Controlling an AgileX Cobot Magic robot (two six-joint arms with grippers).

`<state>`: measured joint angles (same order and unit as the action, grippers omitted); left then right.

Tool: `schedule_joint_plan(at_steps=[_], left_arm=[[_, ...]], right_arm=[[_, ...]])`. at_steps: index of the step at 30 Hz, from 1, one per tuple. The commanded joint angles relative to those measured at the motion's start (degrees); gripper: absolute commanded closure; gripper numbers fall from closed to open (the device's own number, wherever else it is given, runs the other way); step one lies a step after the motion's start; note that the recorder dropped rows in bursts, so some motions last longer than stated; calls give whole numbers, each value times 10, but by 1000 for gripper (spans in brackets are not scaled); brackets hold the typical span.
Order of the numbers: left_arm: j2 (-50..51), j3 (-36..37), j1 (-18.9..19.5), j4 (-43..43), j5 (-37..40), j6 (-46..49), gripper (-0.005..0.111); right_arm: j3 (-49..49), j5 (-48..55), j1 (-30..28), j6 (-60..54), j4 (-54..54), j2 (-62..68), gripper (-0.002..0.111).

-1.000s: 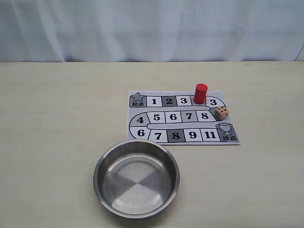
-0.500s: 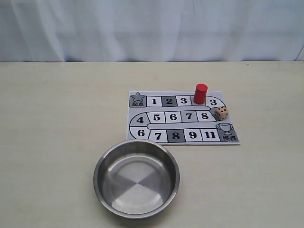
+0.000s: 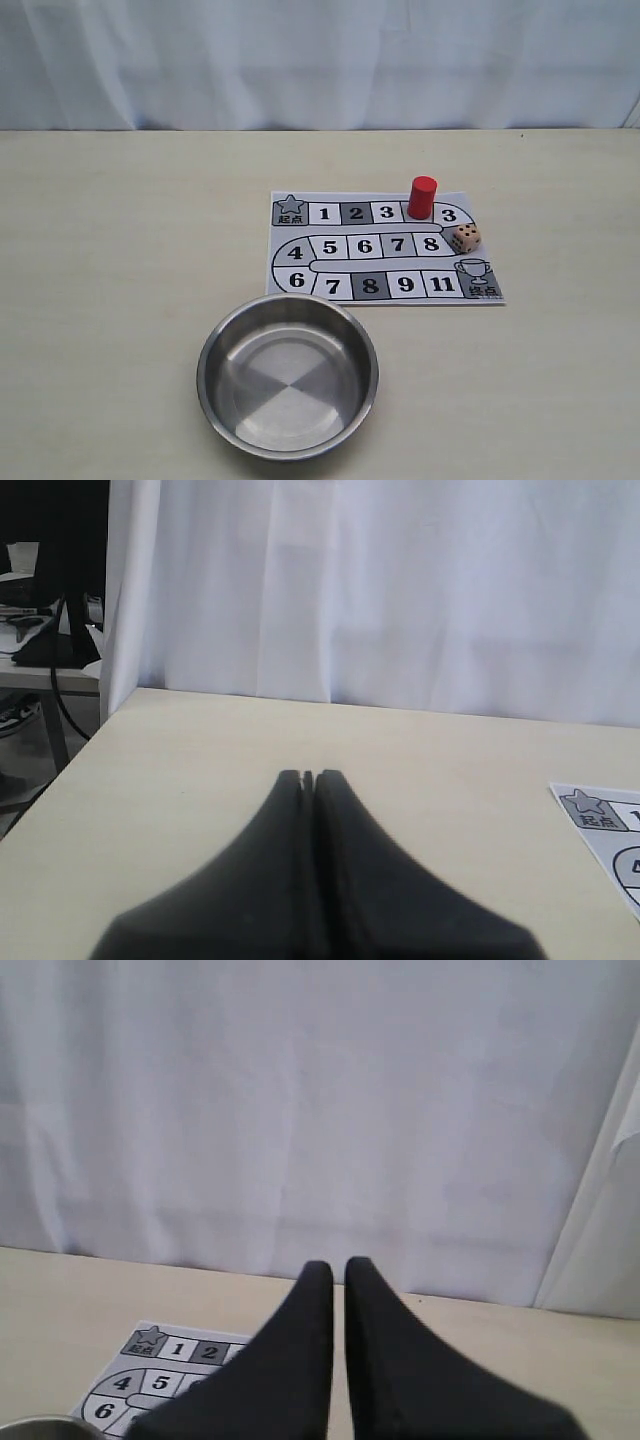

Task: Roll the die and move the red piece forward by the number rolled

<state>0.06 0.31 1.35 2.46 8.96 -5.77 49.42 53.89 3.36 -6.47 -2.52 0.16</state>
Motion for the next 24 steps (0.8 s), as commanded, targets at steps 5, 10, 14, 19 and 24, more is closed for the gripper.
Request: schedule_joint_plan(at_steps=[5, 10, 14, 19, 24], left_arm=[[-1, -3, 0, 1, -7, 0, 107], [-1, -3, 0, 1, -7, 0, 107], [-1, -3, 0, 1, -7, 0, 107], [-1, -3, 0, 1, -7, 0, 107], [-1, -3, 0, 1, -8, 0, 107]], right_arm=[[-2, -7, 2, 20, 36, -2, 104], [-40, -82, 2, 16, 34, -2, 104], [-101, -153, 2, 13, 34, -2, 104], [-191, -282, 2, 13, 34, -2, 104], [-287, -374, 2, 13, 34, -2, 104]])
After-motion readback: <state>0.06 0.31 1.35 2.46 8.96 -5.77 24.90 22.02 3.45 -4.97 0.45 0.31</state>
